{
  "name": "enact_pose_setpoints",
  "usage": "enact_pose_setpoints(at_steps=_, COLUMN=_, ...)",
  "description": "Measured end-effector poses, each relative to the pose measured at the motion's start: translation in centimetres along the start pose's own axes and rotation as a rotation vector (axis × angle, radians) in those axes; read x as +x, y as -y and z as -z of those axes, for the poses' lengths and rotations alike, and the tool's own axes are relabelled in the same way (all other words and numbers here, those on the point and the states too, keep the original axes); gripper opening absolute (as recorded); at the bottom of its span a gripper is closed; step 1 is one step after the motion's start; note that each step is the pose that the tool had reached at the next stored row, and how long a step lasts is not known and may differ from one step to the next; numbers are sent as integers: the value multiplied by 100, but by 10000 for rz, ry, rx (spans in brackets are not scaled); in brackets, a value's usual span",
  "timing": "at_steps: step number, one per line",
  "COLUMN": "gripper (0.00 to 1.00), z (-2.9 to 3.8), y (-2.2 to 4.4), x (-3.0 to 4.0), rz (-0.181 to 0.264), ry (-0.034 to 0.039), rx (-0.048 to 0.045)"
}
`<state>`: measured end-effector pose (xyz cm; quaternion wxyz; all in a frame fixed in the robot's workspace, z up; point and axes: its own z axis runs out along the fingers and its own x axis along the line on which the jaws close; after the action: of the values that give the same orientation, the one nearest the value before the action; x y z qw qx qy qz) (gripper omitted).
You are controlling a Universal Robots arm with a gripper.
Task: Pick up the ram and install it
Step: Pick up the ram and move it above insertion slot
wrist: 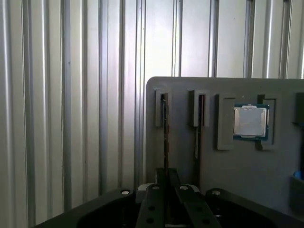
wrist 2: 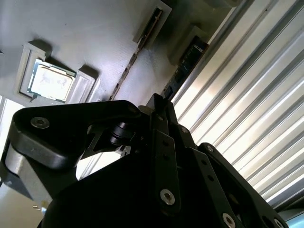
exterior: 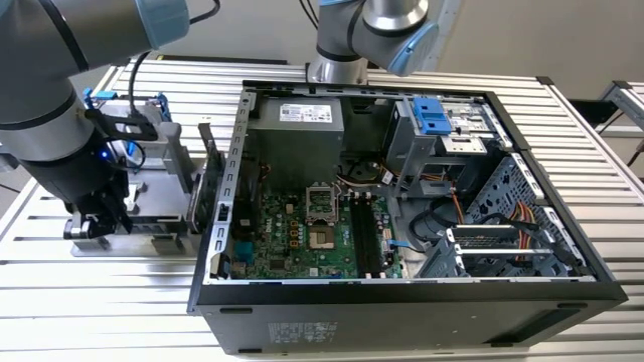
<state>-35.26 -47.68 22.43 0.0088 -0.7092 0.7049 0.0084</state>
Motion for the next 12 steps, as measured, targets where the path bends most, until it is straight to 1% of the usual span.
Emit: enact_pose_setpoints(at_steps=12, gripper=0, z=123, y=1, x=-3, rz=1, ry=0, rx=0)
